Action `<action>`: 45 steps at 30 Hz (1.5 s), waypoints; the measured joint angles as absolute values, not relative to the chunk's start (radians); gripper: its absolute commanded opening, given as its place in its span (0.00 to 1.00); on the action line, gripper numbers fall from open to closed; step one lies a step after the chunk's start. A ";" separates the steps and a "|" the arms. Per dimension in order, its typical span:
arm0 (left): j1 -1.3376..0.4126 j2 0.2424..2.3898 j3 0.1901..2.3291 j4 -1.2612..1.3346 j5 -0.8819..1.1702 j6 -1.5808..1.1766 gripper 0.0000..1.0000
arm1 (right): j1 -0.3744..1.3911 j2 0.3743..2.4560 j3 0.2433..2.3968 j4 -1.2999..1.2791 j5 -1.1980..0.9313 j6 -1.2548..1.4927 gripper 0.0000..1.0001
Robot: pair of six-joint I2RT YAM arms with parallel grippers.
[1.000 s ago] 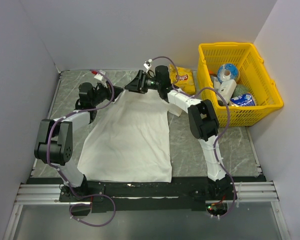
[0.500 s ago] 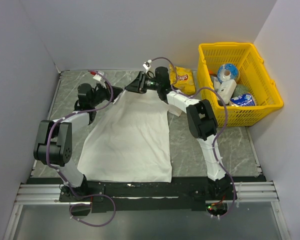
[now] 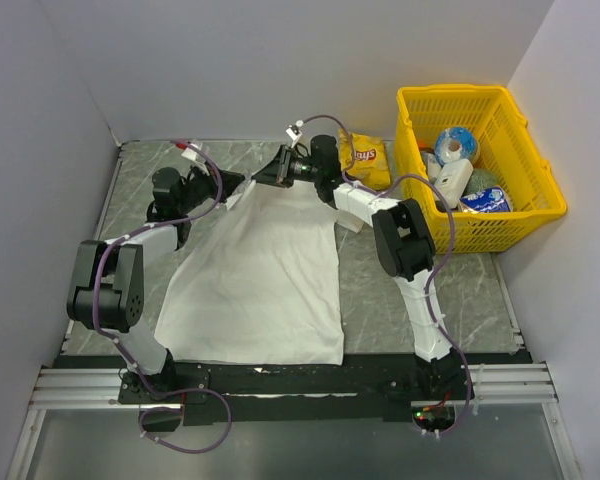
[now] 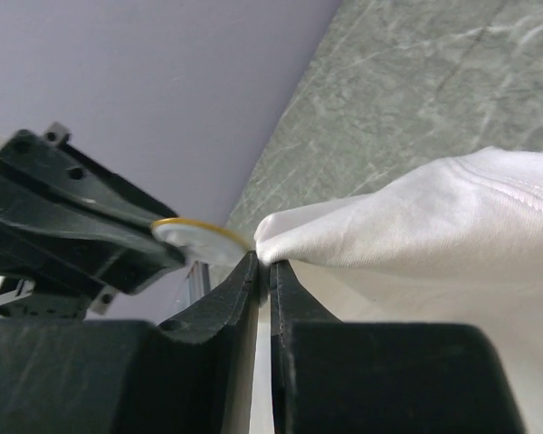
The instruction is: Pin the brooch onto the clothing
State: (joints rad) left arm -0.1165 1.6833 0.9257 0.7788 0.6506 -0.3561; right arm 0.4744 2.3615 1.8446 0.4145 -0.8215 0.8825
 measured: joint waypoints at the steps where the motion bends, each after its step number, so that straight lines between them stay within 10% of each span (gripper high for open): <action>1: -0.116 1.683 0.926 0.783 0.656 -0.362 0.01 | 0.474 2.362 1.842 0.410 -0.814 0.879 0.07; 45: -0.305 1.672 0.968 0.468 0.300 0.010 0.01 | 0.485 2.336 1.740 0.316 -0.653 0.926 0.01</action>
